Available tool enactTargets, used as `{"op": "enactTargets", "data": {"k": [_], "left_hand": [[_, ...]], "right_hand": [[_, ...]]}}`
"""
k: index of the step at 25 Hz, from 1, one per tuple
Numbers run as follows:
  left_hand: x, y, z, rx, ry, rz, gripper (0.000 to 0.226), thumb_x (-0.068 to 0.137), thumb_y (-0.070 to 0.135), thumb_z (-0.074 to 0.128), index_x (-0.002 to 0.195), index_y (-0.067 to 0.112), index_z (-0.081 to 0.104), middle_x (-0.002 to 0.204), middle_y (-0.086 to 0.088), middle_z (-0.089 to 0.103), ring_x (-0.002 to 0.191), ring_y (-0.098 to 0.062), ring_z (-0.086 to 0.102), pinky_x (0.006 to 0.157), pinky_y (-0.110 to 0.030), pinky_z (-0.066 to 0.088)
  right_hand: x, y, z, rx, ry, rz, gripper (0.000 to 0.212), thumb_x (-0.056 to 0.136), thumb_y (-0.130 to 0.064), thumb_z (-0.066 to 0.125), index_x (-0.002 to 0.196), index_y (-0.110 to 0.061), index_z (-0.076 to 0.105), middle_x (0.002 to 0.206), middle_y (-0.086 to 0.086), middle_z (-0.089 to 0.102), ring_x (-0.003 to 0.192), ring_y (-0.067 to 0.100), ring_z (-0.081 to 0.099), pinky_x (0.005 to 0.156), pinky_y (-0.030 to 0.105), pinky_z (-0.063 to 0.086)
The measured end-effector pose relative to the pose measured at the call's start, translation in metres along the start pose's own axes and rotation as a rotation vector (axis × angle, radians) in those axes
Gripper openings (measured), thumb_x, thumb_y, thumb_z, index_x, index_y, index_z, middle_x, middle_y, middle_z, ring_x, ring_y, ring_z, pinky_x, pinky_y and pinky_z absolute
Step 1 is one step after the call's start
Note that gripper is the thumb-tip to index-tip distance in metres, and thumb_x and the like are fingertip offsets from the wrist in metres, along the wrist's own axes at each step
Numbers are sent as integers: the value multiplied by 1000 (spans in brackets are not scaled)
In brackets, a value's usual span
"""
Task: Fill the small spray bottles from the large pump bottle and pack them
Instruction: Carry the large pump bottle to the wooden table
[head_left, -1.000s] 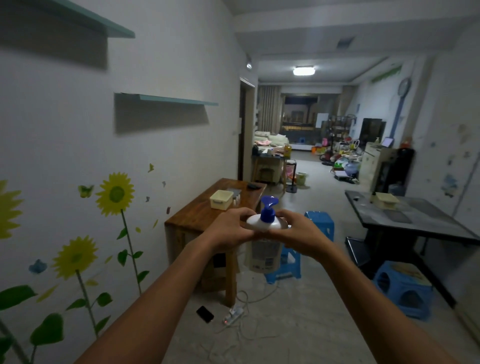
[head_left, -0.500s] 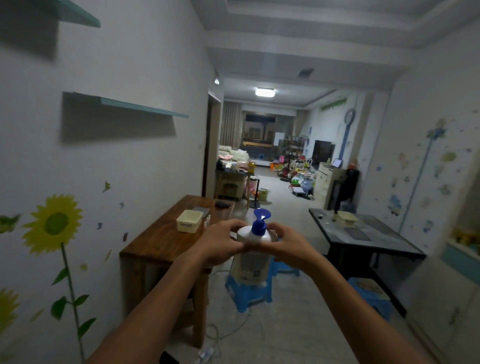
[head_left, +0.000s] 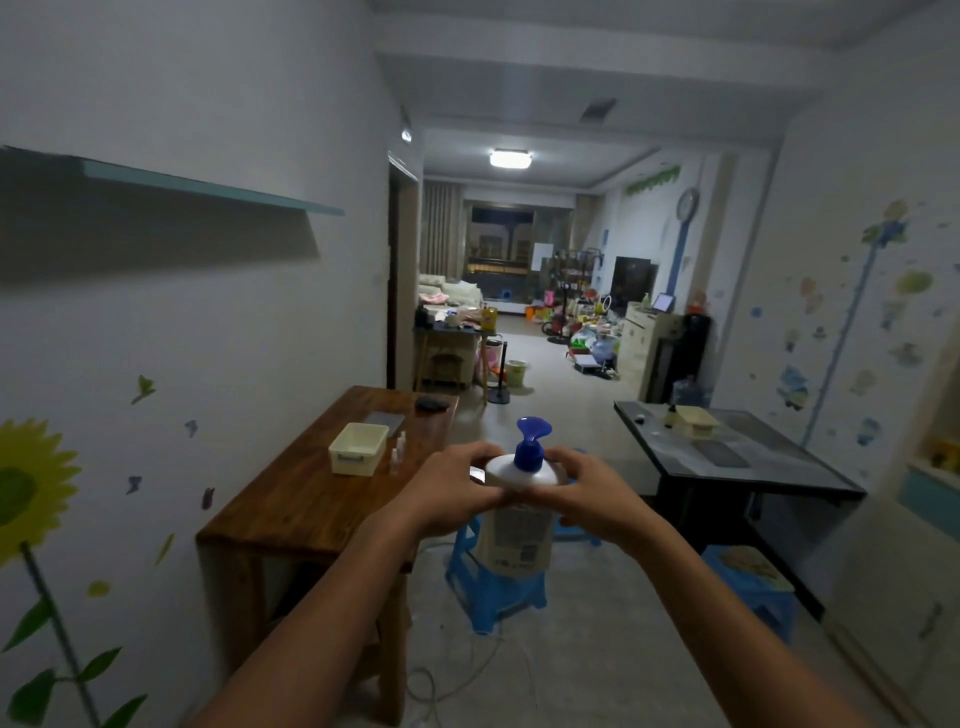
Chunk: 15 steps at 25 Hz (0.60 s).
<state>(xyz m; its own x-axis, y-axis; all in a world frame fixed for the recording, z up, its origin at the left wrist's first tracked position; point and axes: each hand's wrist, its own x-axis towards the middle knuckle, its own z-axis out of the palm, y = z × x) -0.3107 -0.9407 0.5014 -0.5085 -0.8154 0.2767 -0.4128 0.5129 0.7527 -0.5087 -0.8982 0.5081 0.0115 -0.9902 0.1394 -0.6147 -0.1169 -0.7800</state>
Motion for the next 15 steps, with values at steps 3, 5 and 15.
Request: {"op": "enactTargets", "data": {"k": [3, 5, 15], "left_hand": [[55, -20, 8, 31, -4, -11, 46, 74, 45, 76, 115, 37, 58, 107, 14, 64, 96, -4, 60, 83, -31, 56], [102, -33, 18, 54, -15, -15, 45, 74, 44, 75, 115, 38, 57, 108, 14, 64, 97, -4, 60, 84, -32, 55], [298, -83, 52, 53, -15, -43, 48, 76, 42, 75, 119, 33, 57, 110, 12, 62, 95, -3, 57, 74, -21, 48]], "right_hand": [[51, 29, -10, 19, -9, 5, 72, 63, -58, 73, 125, -28, 50, 112, -2, 59, 91, 12, 59, 69, 26, 53], [89, 51, -23, 39, 2, 2, 70, 64, -55, 73, 125, -28, 50, 112, -3, 58, 91, 10, 58, 68, 25, 51], [260, 137, -90, 61, -8, 21, 68, 67, -50, 74, 126, -28, 49, 111, -5, 57, 92, 10, 57, 70, 27, 52]]}}
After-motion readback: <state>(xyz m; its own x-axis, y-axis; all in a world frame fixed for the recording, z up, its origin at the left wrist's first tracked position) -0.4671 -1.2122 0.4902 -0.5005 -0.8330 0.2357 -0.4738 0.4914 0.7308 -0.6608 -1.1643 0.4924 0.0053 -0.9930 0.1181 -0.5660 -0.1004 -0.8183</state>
